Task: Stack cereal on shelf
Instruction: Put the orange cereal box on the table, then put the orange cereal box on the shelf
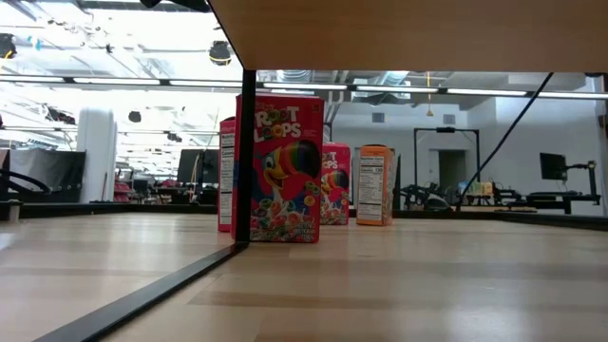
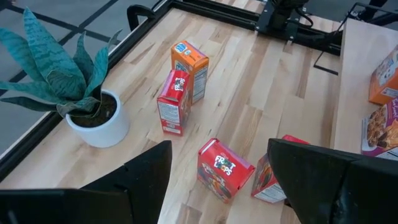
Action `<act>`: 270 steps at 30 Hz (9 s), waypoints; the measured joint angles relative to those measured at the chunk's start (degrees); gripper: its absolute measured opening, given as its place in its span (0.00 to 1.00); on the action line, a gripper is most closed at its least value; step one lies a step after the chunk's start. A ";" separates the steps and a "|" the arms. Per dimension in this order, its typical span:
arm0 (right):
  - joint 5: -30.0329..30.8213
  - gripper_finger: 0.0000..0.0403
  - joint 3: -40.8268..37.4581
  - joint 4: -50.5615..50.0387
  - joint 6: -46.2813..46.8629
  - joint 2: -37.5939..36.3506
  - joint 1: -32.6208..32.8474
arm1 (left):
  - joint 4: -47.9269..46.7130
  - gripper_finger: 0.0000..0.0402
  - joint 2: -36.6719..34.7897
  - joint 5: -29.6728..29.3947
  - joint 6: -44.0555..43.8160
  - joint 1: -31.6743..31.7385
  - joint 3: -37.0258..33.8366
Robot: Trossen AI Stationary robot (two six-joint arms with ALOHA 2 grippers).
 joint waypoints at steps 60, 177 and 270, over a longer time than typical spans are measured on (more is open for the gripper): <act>2.45 0.11 -9.22 1.76 -3.64 -6.87 -1.08 | -0.20 0.64 0.00 -0.24 -1.41 0.00 0.00; -21.23 0.04 -33.68 29.72 -10.50 -14.01 -7.15 | 0.15 0.64 0.00 -0.34 -7.73 -0.01 0.01; -3.40 0.03 -30.08 22.14 9.89 -15.42 2.85 | -0.20 0.64 0.02 -3.45 -5.43 0.00 0.00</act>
